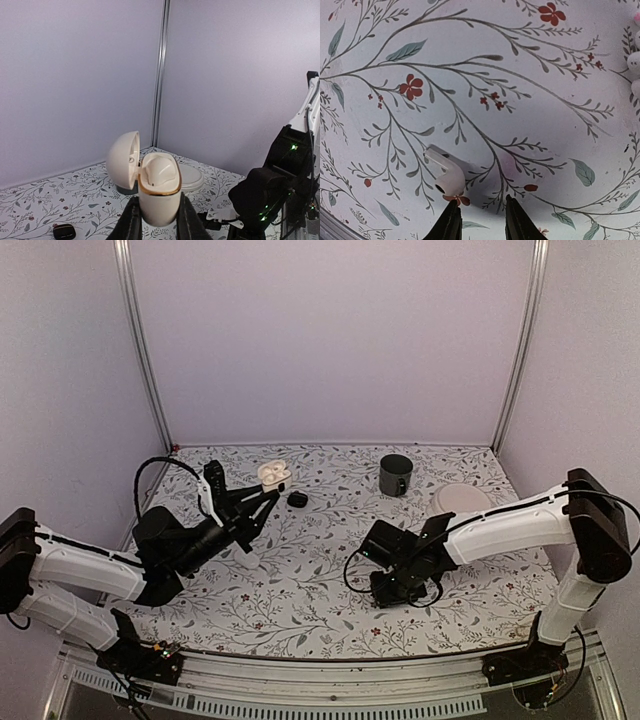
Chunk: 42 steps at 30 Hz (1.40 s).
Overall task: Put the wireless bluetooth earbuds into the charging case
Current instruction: Adjust the right earbud at the center of the board, then pick up the right earbud from the center of the board.
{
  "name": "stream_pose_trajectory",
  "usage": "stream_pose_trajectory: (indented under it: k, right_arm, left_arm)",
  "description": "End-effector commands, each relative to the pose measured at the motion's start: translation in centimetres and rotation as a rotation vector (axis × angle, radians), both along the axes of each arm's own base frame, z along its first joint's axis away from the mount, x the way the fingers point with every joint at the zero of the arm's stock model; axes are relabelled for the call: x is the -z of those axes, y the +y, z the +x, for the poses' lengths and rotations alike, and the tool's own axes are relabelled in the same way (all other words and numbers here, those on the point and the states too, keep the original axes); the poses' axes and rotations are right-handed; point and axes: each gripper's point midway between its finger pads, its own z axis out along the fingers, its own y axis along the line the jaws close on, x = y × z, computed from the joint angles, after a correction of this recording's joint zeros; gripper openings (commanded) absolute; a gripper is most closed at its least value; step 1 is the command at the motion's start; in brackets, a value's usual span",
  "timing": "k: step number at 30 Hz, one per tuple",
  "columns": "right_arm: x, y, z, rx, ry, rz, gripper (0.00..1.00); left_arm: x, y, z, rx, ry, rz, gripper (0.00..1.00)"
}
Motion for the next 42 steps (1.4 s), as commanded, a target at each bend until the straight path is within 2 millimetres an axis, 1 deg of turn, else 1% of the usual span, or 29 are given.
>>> stream_pose_trajectory:
  k: [1,2,5,6,9,13,16,20,22,25,28,33,35,36,42]
  right_arm:
    - [-2.6,0.7,0.9,0.007,-0.085,0.127,0.32]
    - [-2.6,0.4,0.8,0.005,-0.098,0.144,0.32]
    - [-3.4,0.5,0.9,-0.031,-0.164,0.228,0.33]
    - [-4.0,0.7,1.0,-0.048,-0.192,0.265,0.32]
    - [-4.3,0.8,0.8,-0.107,-0.255,0.335,0.33]
    - [-5.5,0.7,0.5,-0.149,-0.348,0.451,0.34]
    - [-5.7,0.1,0.9,-0.142,-0.410,0.476,0.34]
    - [-5.8,0.3,1.0,-0.183,-0.461,0.495,0.34]
    - [-5.4,0.8,0.7,-0.228,-0.453,0.498,0.33]
    - [-4.1,1.2,0.3,-0.272,-0.430,0.485,0.32]
    - [-3.4,1.5,0.2,-0.294,-0.428,0.488,0.37]
    - [-2.7,1.3,0.6,-0.313,-0.439,0.461,0.39]
    - [-2.3,1.3,0.7,-0.314,-0.429,0.464,0.38]
    - [-1.9,1.8,0.7,-0.333,-0.411,0.463,0.34]
    - [-0.8,2.1,0.7,-0.344,-0.379,0.431,0.32]
  left_arm:
    - [-0.6,0.0,0.3,0.002,-0.004,-0.010,0.00]
    - [-0.6,0.0,0.3,0.003,-0.005,-0.011,0.00]
    - [-0.7,-0.1,0.3,0.006,-0.003,-0.011,0.00]
    - [-0.7,-0.1,0.3,0.009,-0.003,-0.011,0.00]
    - [-0.7,-0.2,0.2,0.015,-0.002,-0.005,0.00]
    - [-0.7,-0.3,0.1,0.021,-0.004,0.001,0.00]
    - [-0.7,-0.5,0.2,0.027,-0.003,0.004,0.00]
    - [-0.8,-0.8,0.1,0.040,-0.005,0.008,0.00]
    - [-0.8,-0.9,0.1,0.042,-0.006,0.012,0.00]
    - [-1.0,-0.9,0.2,0.043,-0.007,0.012,0.00]
    - [-1.1,-1.2,0.2,0.053,-0.007,0.013,0.00]
    - [-1.3,-1.4,0.3,0.058,-0.005,0.014,0.00]
    - [-1.3,-1.5,0.3,0.059,-0.001,0.017,0.00]
    - [-1.3,-1.5,0.3,0.058,-0.003,0.019,0.00]
    - [-1.6,-1.5,0.3,0.058,-0.001,0.013,0.00]
